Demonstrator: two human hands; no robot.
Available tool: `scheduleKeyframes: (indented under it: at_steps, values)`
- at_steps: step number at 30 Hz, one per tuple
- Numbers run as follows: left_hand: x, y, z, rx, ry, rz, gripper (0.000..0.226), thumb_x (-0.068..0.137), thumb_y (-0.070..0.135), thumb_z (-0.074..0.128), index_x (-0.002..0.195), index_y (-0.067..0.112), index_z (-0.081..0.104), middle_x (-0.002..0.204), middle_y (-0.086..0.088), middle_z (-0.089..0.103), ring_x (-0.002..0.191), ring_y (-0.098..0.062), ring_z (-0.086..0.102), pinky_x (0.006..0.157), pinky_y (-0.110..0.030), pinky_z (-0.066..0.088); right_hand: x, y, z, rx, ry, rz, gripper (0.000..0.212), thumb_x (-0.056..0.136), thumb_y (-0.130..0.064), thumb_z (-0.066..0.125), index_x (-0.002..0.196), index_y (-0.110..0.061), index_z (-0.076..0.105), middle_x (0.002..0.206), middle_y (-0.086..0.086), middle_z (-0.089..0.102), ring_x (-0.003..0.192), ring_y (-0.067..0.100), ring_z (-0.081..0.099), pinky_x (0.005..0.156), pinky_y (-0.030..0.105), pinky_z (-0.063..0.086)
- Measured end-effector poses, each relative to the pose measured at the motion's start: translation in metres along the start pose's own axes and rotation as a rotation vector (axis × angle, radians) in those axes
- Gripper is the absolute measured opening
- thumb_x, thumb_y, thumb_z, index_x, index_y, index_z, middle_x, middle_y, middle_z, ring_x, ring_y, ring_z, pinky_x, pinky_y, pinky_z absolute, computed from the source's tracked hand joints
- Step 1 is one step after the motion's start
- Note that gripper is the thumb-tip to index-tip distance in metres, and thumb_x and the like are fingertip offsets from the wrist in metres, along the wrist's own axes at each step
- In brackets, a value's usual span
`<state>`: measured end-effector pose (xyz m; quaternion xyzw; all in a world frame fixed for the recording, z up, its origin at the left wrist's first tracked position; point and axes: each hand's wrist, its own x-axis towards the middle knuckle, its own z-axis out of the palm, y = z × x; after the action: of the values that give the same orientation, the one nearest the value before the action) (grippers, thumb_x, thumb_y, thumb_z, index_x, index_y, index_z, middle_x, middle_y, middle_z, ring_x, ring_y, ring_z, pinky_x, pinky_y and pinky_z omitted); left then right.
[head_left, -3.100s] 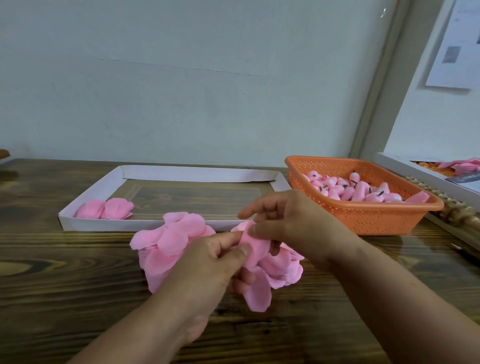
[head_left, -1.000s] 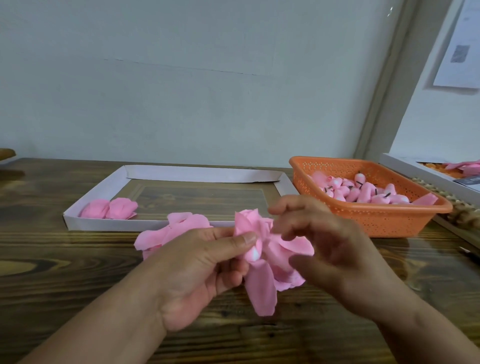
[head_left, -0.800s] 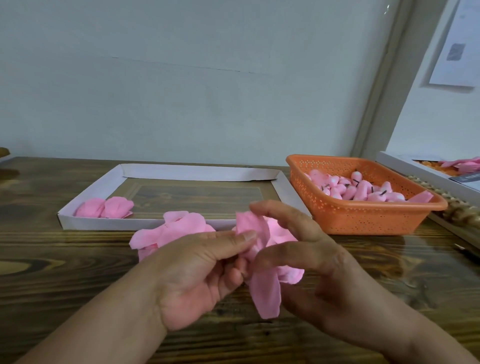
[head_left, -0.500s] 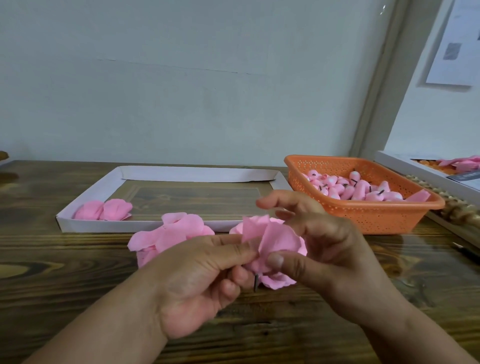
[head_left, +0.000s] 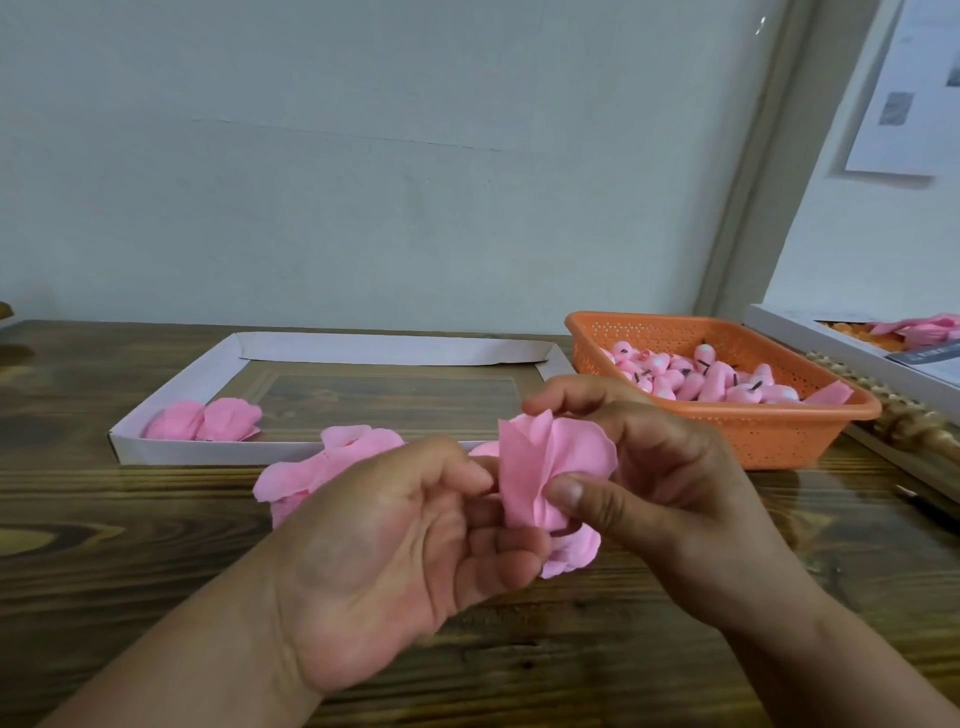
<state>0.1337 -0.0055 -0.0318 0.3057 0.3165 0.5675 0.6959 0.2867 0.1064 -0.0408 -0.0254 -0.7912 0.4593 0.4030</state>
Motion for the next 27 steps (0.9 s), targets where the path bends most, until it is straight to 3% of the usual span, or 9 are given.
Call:
scheduleKeyframes:
  at_steps: [2,6,11,15,20,22,24,26,27]
  values:
    - [0.000,-0.001,0.000,0.009,-0.016,0.010,0.037,0.061,-0.010,0.052,0.093,-0.011,0.070,0.071,-0.022,0.061,0.053,-0.021,0.061,0.048,-0.025,0.056,0.000,0.000,-0.001,-0.002,-0.001,-0.017,0.012,0.073,-0.030,0.073,0.079,-0.020,0.070,0.111,0.000,0.062,0.104,0.019,0.061,0.087,0.034,0.048]
    - [0.000,-0.003,0.008,0.078,0.079,0.062,0.011,0.079,-0.001,0.063,0.079,-0.007,0.073,0.065,-0.017,0.062,0.051,-0.016,0.061,0.045,-0.021,0.054,0.001,-0.002,-0.001,0.016,-0.001,-0.043,0.014,0.073,-0.027,0.073,0.079,-0.014,0.070,0.111,0.003,0.062,0.105,0.019,0.060,0.088,0.031,0.047]
    - [0.000,-0.002,0.016,0.056,0.144,0.072,0.013,0.067,0.004,0.061,0.062,-0.002,0.072,0.059,-0.014,0.059,0.047,-0.015,0.060,0.042,-0.020,0.053,-0.005,-0.003,-0.004,0.067,0.017,-0.088,0.028,0.074,-0.030,0.074,0.081,-0.004,0.067,0.117,0.009,0.060,0.111,0.024,0.057,0.093,0.039,0.046]
    - [0.000,-0.001,0.018,0.012,0.180,0.076,0.009,0.063,0.002,0.063,0.060,-0.002,0.070,0.058,-0.013,0.058,0.046,-0.016,0.059,0.038,-0.020,0.050,-0.006,-0.007,-0.007,-0.039,0.021,-0.151,0.025,0.075,-0.032,0.073,0.082,-0.008,0.068,0.124,0.010,0.056,0.122,0.023,0.051,0.101,0.036,0.040]
    - [0.001,-0.001,0.017,-0.007,0.194,0.068,0.010,0.067,0.000,0.062,0.064,-0.005,0.069,0.061,-0.017,0.057,0.043,-0.017,0.058,0.038,-0.021,0.051,-0.003,-0.017,-0.013,-0.208,-0.044,-0.214,0.013,0.078,-0.027,0.070,0.081,-0.015,0.068,0.128,0.008,0.053,0.127,0.026,0.046,0.105,0.052,0.034]
    - [0.001,-0.003,0.018,0.020,0.190,0.069,0.011,0.067,0.001,0.061,0.061,-0.003,0.070,0.059,-0.016,0.057,0.042,-0.016,0.057,0.038,-0.020,0.051,-0.001,-0.020,-0.015,-0.305,-0.108,-0.215,0.014,0.075,-0.023,0.071,0.088,-0.018,0.069,0.132,0.006,0.050,0.130,0.024,0.043,0.106,0.046,0.035]
    - [0.001,-0.003,0.020,0.045,0.192,0.077,0.011,0.062,0.003,0.062,0.056,0.000,0.071,0.054,-0.014,0.057,0.040,-0.015,0.057,0.037,-0.019,0.050,0.011,-0.022,-0.013,-0.401,-0.186,-0.170,0.027,0.070,-0.022,0.078,0.095,-0.030,0.069,0.135,-0.004,0.048,0.131,0.016,0.041,0.107,0.030,0.035]
    - [0.000,-0.004,0.020,0.063,0.190,0.084,0.011,0.060,0.003,0.062,0.057,0.000,0.072,0.053,-0.014,0.058,0.039,-0.014,0.056,0.036,-0.019,0.049,0.021,-0.024,-0.012,-0.384,-0.237,-0.022,0.035,0.065,-0.019,0.083,0.080,-0.048,0.070,0.123,-0.021,0.054,0.123,0.002,0.045,0.098,0.009,0.033]
    - [0.000,-0.004,0.019,0.066,0.189,0.082,0.011,0.060,0.003,0.062,0.059,-0.001,0.072,0.054,-0.014,0.058,0.039,-0.014,0.057,0.036,-0.018,0.049,0.022,-0.024,-0.012,-0.382,-0.244,0.003,0.033,0.065,-0.019,0.083,0.075,-0.048,0.070,0.118,-0.022,0.056,0.121,0.001,0.046,0.095,0.006,0.033]
